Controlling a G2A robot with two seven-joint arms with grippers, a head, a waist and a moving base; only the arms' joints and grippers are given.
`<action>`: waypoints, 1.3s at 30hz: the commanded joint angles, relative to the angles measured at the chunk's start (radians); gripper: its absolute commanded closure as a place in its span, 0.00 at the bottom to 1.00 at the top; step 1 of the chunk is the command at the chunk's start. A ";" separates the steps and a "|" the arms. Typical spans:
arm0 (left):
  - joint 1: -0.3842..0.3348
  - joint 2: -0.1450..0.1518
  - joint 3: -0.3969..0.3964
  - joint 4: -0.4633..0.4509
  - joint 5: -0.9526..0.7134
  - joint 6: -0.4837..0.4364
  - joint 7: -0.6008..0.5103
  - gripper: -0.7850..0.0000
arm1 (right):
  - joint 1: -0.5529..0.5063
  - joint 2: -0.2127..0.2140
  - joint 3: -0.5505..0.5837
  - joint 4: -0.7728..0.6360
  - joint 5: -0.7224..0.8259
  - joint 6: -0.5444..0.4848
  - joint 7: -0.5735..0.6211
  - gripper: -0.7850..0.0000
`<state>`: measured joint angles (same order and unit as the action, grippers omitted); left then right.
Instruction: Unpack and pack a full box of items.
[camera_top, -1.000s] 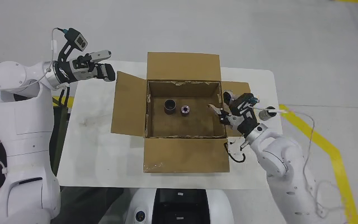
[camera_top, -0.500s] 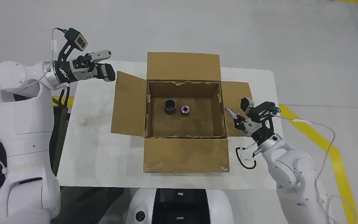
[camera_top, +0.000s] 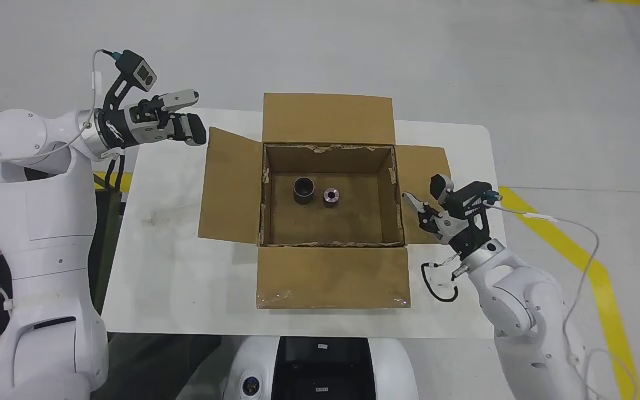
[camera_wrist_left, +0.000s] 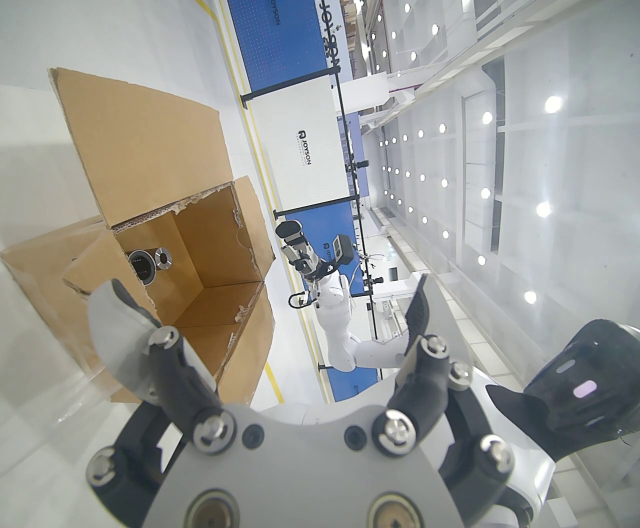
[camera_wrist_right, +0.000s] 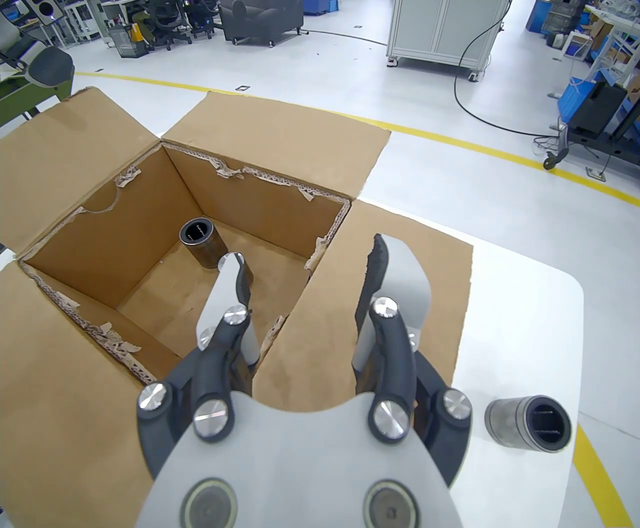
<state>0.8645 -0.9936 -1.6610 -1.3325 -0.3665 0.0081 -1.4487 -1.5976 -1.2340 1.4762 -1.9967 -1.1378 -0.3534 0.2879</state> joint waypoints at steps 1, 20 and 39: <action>0.000 0.000 0.000 0.000 0.000 0.000 0.000 0.00 | 0.000 0.000 0.000 0.000 0.000 0.000 0.000 0.41; 0.000 0.000 0.000 0.000 0.000 0.000 0.000 0.00 | 0.004 0.016 0.218 0.106 0.153 0.077 0.024 0.13; 0.000 0.000 0.000 0.000 0.000 0.000 0.000 0.00 | 0.177 0.030 0.248 0.450 0.215 0.161 0.113 0.14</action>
<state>0.8645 -0.9936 -1.6610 -1.3325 -0.3665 0.0081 -1.4487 -1.4274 -1.2042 1.7265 -1.5638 -0.9283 -0.1971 0.4002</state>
